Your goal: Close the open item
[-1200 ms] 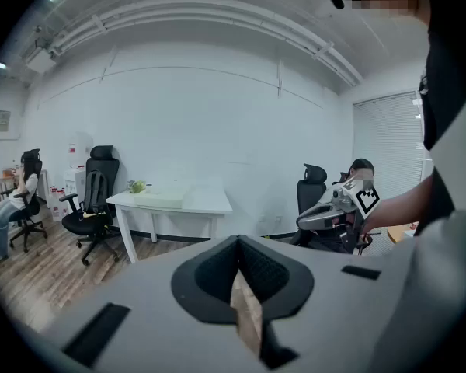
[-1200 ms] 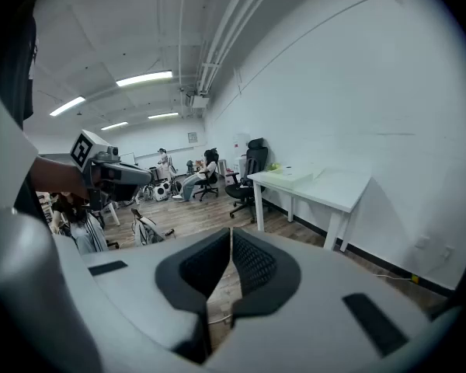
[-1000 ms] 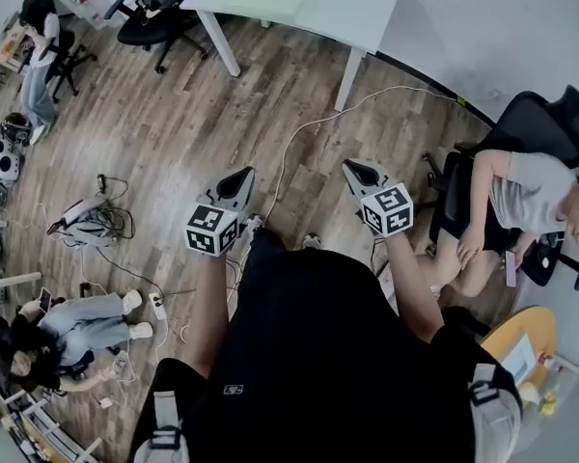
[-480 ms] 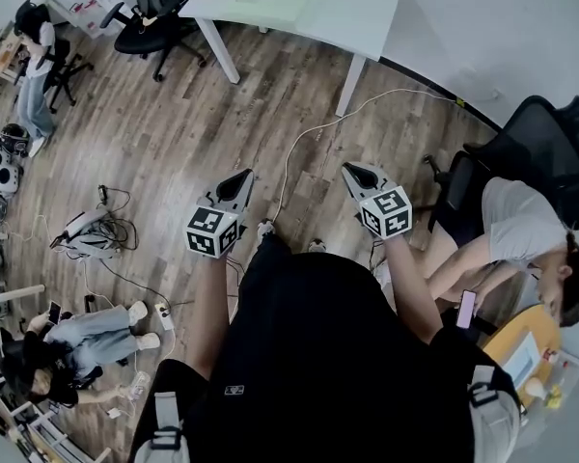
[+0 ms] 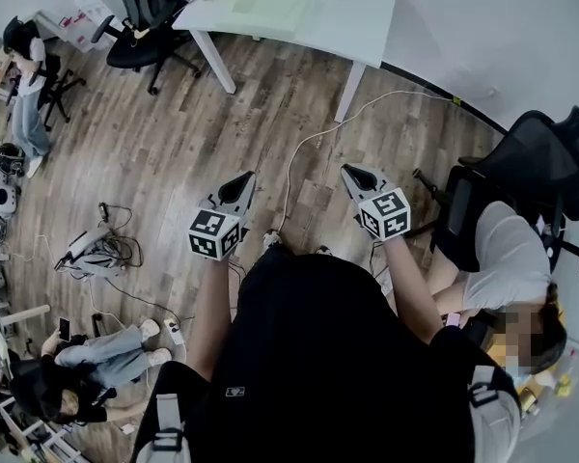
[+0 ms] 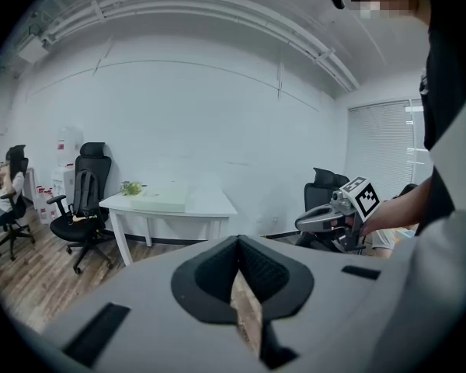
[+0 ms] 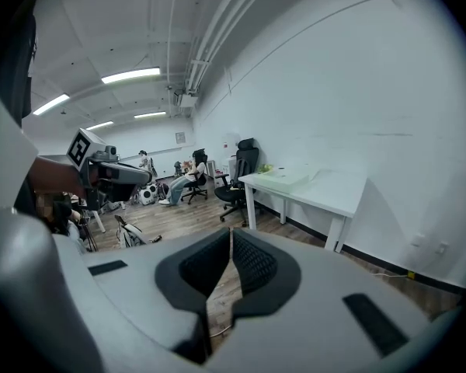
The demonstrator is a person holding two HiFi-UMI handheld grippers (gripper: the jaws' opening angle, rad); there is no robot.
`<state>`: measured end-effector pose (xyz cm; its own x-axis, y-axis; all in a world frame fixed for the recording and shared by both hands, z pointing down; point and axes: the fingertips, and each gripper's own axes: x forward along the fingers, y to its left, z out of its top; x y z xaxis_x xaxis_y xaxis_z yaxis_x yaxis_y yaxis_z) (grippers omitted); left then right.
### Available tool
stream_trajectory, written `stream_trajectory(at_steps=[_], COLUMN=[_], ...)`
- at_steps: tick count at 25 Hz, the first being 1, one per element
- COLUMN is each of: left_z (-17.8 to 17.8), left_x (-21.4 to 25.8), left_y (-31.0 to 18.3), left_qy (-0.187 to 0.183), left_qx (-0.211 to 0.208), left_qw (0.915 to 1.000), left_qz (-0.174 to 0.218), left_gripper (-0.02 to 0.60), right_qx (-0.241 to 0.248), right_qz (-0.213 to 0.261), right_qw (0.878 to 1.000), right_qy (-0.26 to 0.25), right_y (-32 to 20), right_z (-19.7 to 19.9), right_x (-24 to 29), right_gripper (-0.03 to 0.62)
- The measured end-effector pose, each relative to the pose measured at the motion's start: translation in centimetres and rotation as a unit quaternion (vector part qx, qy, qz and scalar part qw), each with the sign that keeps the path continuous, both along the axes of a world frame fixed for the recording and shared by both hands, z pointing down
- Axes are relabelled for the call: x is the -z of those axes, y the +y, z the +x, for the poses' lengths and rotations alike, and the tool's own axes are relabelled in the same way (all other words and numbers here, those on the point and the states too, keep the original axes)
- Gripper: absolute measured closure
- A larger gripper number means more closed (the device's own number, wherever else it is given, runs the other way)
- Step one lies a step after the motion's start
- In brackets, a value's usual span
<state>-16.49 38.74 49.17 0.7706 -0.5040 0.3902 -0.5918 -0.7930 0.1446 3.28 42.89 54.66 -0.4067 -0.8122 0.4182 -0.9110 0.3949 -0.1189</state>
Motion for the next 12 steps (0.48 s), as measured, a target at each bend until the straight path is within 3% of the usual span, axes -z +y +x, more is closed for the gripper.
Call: stream_trajectory(at_steps=[12], left_z=[-4.1], left_x=[0.5], left_y=[-6.8], left_qy=[0.004], left_qx=[-0.036], left_qw=[0.9993], left_qz=[0.008], left_gripper=[0.575], right_qx=[-0.047], right_qz=[0.011], right_qw=[0.999], right_qy=[0.005], right_y=[-5.5], right_z=[-3.6], right_x=[0.8], right_gripper=[0.585])
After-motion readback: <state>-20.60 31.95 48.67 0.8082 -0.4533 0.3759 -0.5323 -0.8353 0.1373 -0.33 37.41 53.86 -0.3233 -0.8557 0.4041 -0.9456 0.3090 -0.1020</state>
